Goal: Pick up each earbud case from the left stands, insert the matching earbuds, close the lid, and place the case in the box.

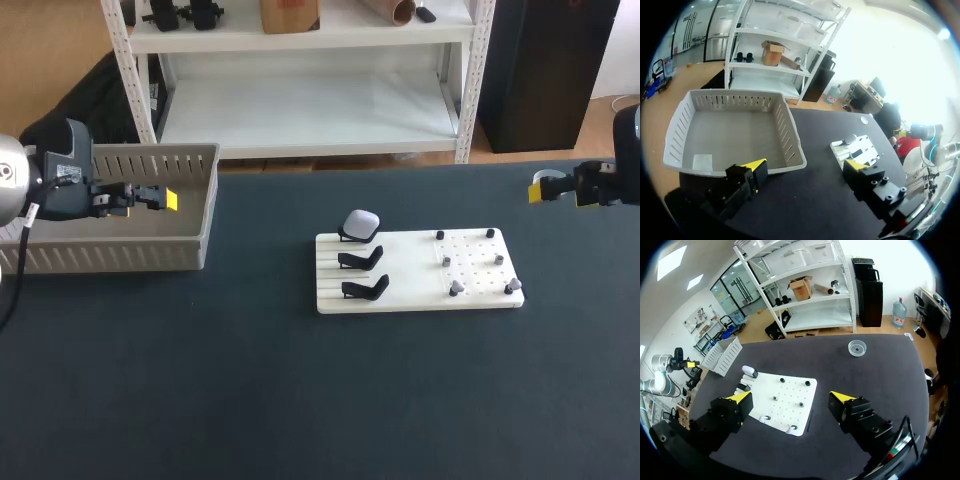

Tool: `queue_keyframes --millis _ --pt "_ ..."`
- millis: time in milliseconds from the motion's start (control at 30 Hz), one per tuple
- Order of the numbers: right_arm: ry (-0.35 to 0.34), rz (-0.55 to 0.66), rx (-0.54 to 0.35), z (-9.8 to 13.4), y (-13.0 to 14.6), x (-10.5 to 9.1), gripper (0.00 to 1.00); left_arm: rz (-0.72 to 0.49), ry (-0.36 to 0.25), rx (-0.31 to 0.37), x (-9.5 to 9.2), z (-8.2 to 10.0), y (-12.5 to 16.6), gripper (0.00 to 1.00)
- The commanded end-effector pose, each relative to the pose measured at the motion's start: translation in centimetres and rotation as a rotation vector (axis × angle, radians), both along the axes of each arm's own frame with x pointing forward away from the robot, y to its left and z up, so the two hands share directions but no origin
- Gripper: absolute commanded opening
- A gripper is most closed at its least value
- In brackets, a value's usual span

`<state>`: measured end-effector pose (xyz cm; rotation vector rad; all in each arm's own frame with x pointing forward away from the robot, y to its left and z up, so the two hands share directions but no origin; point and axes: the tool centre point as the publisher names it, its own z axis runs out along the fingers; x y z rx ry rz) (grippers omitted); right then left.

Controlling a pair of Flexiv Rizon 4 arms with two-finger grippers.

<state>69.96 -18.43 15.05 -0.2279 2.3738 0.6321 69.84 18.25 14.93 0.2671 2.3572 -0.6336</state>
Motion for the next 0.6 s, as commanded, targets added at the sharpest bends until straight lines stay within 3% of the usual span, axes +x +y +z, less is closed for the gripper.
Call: queue_keyframes --millis 33,67,200,333,467,600 --pt "0.000 0.003 0.002 0.0 -0.1 0.0 1.00 -0.244 -0.168 -0.008 0.1 1.1 -0.7 1.00" --pt "0.000 0.003 0.002 0.0 -0.1 0.0 1.00 -0.311 -0.197 0.025 0.0 1.3 -1.0 1.00" --pt "0.000 0.003 0.002 0.0 -0.1 0.0 1.00 -0.671 -0.404 0.111 -0.8 1.8 -2.5 1.00" --pt "0.000 0.003 0.002 0.0 -0.1 0.0 1.00 -0.974 -0.544 0.077 -1.8 2.4 -3.4 1.00" --pt "0.000 0.003 0.002 0.0 -0.1 0.0 1.00 -1.152 -0.606 0.074 -2.4 3.2 -4.3 1.00" --pt "0.000 0.003 0.002 0.0 -0.1 0.0 1.00 -1.152 -0.606 0.074 -2.4 3.2 -4.3 1.00"
